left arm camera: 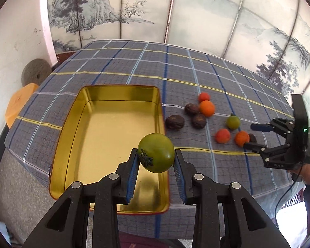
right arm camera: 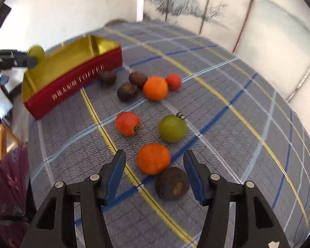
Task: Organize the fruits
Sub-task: 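Carry the green fruit toward the gold tin while the right tool grasps an orange mandarin, then open the left tool over the tin while the right tool carries the mandarin toward it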
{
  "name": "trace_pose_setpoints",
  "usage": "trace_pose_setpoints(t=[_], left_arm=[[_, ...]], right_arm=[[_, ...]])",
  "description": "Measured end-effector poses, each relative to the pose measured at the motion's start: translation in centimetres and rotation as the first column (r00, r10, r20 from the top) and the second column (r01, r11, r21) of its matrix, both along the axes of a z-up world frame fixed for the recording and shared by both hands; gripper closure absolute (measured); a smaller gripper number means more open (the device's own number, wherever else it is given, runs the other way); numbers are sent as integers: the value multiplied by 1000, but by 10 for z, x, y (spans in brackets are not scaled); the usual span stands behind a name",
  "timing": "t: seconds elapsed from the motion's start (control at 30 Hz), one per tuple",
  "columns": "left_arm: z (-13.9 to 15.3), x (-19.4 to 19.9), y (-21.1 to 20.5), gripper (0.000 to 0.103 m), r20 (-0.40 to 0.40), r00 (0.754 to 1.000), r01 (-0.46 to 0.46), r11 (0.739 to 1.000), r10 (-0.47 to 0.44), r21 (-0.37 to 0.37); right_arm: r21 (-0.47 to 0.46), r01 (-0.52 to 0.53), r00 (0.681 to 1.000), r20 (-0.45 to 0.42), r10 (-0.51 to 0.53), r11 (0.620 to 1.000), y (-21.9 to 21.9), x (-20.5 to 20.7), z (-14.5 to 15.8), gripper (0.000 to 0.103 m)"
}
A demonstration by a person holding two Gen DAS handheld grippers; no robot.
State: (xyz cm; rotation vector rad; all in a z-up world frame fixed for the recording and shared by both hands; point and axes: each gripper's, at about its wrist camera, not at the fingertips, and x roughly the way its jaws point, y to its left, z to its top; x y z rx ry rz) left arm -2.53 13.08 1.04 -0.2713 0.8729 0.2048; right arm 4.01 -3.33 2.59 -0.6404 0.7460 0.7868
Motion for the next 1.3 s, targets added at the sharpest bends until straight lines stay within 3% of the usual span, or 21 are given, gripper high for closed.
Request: trace_pose_setpoints(t=[0.07, 0.2, 0.23, 0.33, 0.5, 0.67, 1.03, 1.3], left_arm=[[-2, 3, 6, 69, -6, 1000, -4, 1000, 4, -6], [-7, 9, 16, 69, -17, 1000, -1, 1000, 1, 2], [-8, 11, 18, 69, -23, 1000, -1, 1000, 2, 3], [-13, 18, 26, 69, -38, 999, 1, 1000, 0, 23], [-19, 26, 39, 68, -54, 999, 2, 995, 4, 102], [-24, 35, 58, 68, -72, 997, -19, 987, 31, 162], [-36, 60, 85, 68, -146, 987, -32, 967, 70, 251], [-43, 73, 95, 67, -183, 979, -39, 965, 89, 260]], right_arm=[[-50, -1, 1000, -18, 1, 999, 7, 6, -7, 47], [-89, -9, 997, -77, 2, 996, 10, 15, -17, 68], [-85, -8, 997, -82, 1, 996, 11, 16, -17, 69], [-69, -1, 998, -69, -4, 998, 14, 8, -12, 69], [90, -15, 998, -61, 21, 996, 13, -28, 14, 69], [181, -37, 997, -58, 48, 983, 18, -61, 28, 69], [217, -63, 997, -38, 73, 974, 35, -80, 41, 69], [233, -78, 995, -42, 90, 969, 44, -84, 43, 69]])
